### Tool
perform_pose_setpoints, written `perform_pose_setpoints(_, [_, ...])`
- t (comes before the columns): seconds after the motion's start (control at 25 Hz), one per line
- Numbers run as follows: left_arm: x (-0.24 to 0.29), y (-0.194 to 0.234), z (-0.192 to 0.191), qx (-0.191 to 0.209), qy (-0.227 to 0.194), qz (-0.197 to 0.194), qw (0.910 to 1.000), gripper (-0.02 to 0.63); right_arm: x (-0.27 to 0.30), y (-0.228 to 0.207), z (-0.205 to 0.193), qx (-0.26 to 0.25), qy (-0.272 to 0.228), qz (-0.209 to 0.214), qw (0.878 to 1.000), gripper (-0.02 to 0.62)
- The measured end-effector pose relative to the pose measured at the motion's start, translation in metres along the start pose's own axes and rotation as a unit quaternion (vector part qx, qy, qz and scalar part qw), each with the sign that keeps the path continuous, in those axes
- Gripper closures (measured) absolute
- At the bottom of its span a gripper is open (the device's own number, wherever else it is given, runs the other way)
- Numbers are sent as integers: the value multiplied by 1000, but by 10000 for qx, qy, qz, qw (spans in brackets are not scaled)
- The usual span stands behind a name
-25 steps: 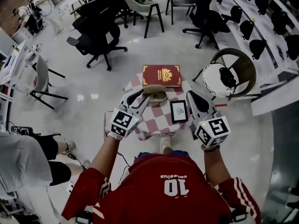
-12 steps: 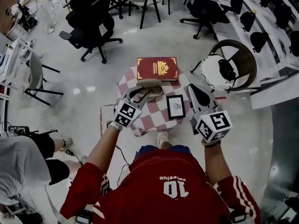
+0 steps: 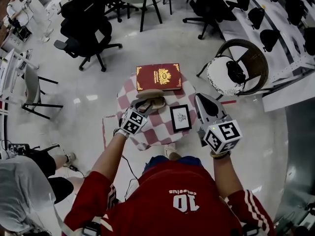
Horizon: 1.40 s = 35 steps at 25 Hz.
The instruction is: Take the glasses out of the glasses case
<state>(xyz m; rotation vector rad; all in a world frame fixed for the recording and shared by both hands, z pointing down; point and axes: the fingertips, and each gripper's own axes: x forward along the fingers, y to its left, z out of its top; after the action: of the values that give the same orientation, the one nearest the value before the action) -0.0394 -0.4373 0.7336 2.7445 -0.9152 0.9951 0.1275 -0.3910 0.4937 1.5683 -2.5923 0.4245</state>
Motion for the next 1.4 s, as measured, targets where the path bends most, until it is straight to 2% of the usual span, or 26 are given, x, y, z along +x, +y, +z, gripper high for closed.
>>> perform_pose_setpoints(0.24, [35,12,-25,-181,322,-53,9993,491,6,-18,-14,68,179,-90,9998,574])
perform_pose_setpoints(0.52, [68,20,-45,-159,696,-93,9974,491,13,-31,-24,77,333,-98,9994,574])
perform_pose_setpoints(0.72, [89,22,-57,204,989,-90,9948,491,16,-37,-35,116,465,-101,9988,574])
perform_pose_setpoints(1.04, [110,21,-74,510,1301,-205,9900,493,18,-46,-49,176,633,-157,9977,574])
perform_pose_setpoints(1.28, [114,23,-74,575,1403,-243,9881,531,24,-48,-53,202,708,-153,9972,574])
perform_pose_setpoints(1.4, [111,21,-75,759,1450,-355,9859,549,25,-45,-53,207,719,-140,9971,574])
